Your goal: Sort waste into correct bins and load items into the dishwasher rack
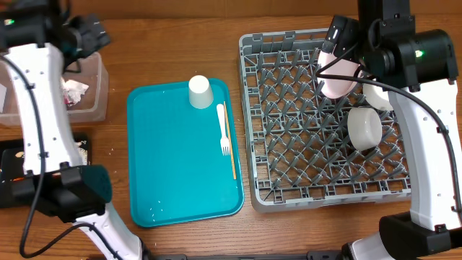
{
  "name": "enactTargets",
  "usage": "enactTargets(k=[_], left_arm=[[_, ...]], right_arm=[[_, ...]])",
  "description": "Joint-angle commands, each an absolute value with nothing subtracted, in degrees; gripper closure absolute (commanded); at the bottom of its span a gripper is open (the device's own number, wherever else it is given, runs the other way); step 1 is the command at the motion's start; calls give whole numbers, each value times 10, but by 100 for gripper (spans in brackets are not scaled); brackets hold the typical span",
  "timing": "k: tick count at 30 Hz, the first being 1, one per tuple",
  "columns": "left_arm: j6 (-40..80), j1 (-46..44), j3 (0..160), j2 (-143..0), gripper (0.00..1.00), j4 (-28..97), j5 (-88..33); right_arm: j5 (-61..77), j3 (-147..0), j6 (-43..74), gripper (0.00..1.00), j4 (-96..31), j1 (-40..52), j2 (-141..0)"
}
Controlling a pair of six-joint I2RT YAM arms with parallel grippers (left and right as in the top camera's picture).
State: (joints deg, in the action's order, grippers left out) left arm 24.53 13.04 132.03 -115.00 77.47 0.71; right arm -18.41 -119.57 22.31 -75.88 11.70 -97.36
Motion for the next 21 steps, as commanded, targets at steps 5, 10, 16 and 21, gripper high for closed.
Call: enactTargets(k=[5, 10, 16, 21], left_arm=[[256, 180, 1321, -1166, 0, 781, -1], [256, 180, 1321, -1166, 0, 784, 0], [256, 180, 1321, -1166, 0, 784, 0], [256, 180, 1321, -1166, 0, 784, 0]], right_arm=[[-183, -1200, 228, 0, -740, 116, -973], [-165, -1200, 228, 0, -700, 116, -973], [164, -1200, 223, 0, -645, 120, -981], [209, -1200, 197, 0, -597, 175, -1023]])
